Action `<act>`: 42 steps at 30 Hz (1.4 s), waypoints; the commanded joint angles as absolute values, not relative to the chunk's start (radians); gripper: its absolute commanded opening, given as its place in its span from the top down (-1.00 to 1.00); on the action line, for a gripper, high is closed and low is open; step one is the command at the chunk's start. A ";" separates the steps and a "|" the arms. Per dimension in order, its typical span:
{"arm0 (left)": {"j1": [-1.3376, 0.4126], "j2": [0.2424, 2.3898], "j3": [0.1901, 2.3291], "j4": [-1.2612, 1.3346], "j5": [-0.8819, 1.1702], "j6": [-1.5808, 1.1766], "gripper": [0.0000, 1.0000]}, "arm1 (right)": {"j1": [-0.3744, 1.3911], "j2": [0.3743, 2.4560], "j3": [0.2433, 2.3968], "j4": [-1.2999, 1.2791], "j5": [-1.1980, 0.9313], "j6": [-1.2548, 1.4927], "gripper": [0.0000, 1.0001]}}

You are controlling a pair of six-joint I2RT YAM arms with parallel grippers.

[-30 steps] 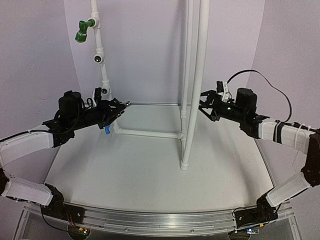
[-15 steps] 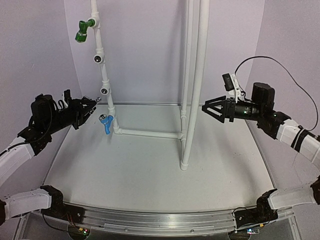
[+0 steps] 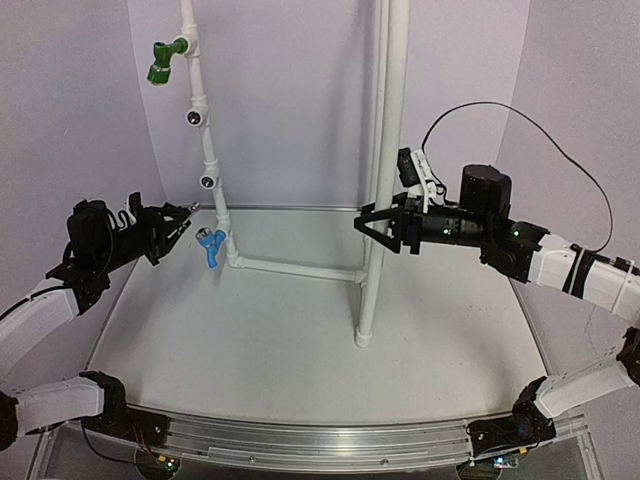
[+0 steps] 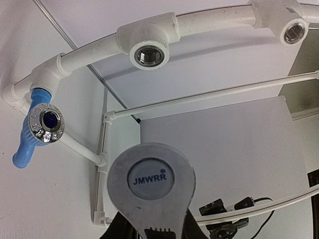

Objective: Install the water faucets

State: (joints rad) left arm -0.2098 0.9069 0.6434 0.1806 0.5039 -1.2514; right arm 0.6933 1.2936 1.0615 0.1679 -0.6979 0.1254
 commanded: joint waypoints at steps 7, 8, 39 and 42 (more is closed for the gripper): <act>-0.153 1.048 0.690 0.437 0.517 -1.294 1.00 | 0.856 1.257 0.896 0.512 -0.423 0.168 0.74; -0.146 1.060 0.697 0.432 0.518 -1.288 1.00 | 0.863 1.259 0.888 0.520 -0.407 0.168 0.81; -0.115 1.282 0.835 0.552 0.589 -1.291 1.00 | 0.913 1.292 0.931 0.434 -0.362 0.126 1.00; -0.121 1.290 0.838 0.567 0.577 -1.292 1.00 | 0.925 1.304 0.939 0.434 -0.351 0.127 1.00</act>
State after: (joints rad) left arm -0.1147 1.2834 0.8116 0.4485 0.5979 -1.2696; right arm 0.8977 1.2725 0.9004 0.4744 -0.3644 -0.0250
